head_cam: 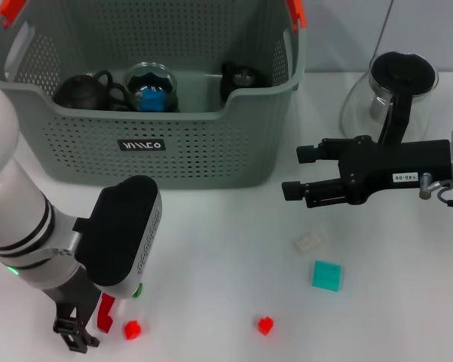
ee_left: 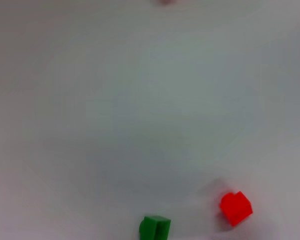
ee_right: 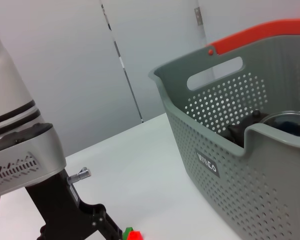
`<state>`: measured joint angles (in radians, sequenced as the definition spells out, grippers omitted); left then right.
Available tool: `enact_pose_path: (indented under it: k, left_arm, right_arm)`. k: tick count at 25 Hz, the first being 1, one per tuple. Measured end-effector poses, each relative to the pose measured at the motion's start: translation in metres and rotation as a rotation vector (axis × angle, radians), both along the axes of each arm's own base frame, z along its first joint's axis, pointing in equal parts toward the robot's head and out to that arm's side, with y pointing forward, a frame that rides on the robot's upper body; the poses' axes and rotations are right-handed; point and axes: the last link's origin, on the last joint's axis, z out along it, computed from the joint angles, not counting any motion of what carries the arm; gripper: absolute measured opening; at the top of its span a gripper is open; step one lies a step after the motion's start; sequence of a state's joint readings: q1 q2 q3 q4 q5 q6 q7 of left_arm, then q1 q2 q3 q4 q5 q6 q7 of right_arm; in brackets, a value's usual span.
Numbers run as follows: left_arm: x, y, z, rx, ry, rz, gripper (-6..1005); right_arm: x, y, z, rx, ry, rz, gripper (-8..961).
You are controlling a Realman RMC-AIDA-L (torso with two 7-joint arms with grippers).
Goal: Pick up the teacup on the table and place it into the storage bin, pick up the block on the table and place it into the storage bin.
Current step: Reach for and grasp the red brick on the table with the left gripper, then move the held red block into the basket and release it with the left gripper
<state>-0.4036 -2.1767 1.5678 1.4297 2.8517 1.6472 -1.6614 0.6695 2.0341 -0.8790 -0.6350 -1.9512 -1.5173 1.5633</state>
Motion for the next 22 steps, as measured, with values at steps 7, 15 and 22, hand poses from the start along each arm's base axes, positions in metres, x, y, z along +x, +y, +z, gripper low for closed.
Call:
enact_pose_path:
  k: [7, 15, 22]
  left_arm:
    - [-0.0006, 0.0002, -0.0012, 0.0, 0.002, 0.006, 806]
    - [-0.0003, 0.0014, -0.0027, -0.004, 0.005, 0.009, 648]
    - [0.0014, 0.0035, -0.0005, 0.009, 0.002, 0.024, 627]
  right_arm:
    - [-0.0012, 0.001, 0.0, 0.001, -0.001, 0.003, 912]
    - [-0.0024, 0.0022, 0.0009, 0.005, -0.002, 0.004, 911]
    - [-0.0026, 0.0024, 0.001, 0.005, -0.002, 0.004, 911]
